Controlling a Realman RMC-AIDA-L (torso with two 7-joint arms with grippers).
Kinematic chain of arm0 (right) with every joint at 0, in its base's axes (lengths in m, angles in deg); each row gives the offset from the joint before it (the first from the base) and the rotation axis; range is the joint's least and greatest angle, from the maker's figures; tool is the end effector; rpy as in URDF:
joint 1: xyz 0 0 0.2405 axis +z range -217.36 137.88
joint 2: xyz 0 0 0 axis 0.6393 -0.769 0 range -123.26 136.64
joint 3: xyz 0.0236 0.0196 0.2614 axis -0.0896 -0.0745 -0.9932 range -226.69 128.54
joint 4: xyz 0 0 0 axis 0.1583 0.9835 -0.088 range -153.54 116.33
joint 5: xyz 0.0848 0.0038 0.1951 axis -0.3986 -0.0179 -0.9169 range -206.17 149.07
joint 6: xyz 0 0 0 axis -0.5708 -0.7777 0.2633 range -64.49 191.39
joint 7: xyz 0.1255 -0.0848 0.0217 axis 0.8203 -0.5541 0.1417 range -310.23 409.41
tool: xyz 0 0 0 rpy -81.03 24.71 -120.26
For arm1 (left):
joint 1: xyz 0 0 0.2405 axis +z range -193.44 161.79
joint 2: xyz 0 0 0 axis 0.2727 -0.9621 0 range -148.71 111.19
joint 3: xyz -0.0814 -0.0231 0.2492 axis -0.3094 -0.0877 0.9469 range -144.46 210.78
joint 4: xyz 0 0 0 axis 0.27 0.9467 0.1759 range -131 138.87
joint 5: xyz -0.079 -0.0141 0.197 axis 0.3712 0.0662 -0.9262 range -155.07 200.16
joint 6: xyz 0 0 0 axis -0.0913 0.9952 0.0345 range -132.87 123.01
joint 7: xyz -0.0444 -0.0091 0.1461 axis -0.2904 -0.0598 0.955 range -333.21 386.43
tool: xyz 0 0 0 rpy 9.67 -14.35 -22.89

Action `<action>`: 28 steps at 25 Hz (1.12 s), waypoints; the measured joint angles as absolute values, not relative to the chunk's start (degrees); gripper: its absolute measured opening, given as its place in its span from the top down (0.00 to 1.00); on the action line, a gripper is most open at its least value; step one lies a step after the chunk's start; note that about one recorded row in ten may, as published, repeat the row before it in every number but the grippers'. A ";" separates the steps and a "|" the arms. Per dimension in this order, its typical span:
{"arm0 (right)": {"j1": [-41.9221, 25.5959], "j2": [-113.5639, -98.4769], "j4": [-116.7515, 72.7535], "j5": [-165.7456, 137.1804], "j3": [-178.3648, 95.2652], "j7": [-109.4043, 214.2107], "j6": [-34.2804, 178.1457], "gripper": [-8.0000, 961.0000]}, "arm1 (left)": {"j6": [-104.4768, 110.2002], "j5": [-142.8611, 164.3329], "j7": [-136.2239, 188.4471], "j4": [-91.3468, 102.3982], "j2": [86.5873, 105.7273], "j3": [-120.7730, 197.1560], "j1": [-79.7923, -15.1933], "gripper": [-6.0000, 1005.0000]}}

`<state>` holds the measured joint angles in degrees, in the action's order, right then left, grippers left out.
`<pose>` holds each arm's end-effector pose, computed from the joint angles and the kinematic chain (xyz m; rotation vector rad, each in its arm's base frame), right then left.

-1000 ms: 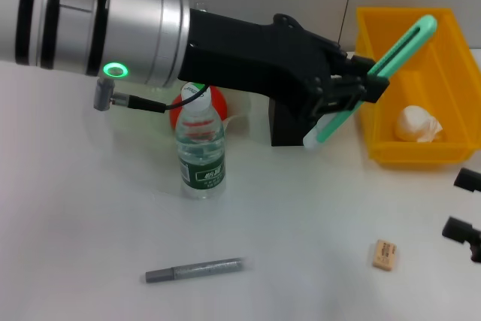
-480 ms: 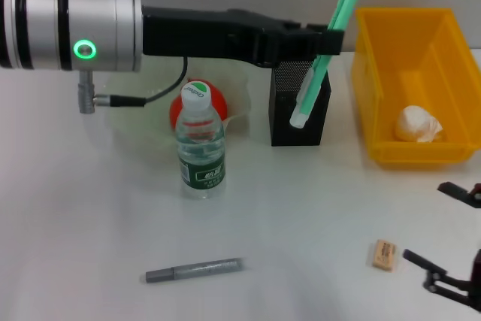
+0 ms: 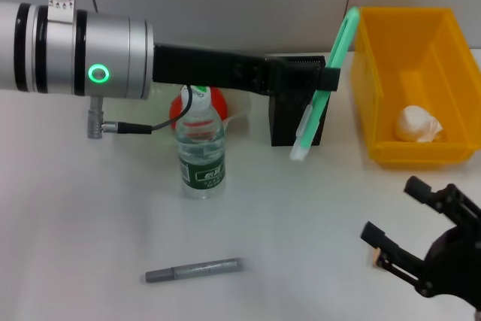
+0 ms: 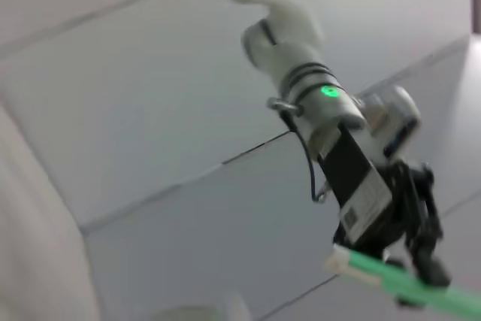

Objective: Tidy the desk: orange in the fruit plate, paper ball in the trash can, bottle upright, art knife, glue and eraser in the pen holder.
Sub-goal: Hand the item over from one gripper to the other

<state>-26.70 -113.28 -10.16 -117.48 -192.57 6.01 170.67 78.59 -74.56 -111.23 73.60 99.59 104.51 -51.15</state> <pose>0.2991 0.2032 -0.0340 -1.7442 -0.9837 0.4767 -0.0872 0.3637 0.0023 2.8377 1.0181 0.7677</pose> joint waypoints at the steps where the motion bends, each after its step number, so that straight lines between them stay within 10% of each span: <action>1: -26.46 -113.28 -11.77 -117.67 -192.60 0.54 170.59 0.21 | 78.59 -74.56 -111.23 73.60 99.59 104.51 -51.15 0.80; 28: -22.55 -113.28 -24.98 -113.37 -191.77 -47.50 169.39 0.21 | 86.86 -78.53 -114.87 71.34 99.81 106.55 -55.05 0.80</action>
<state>-22.55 -113.28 -24.98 -113.37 -191.77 -47.50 169.39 86.86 -78.53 -114.87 71.34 99.81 106.55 -55.05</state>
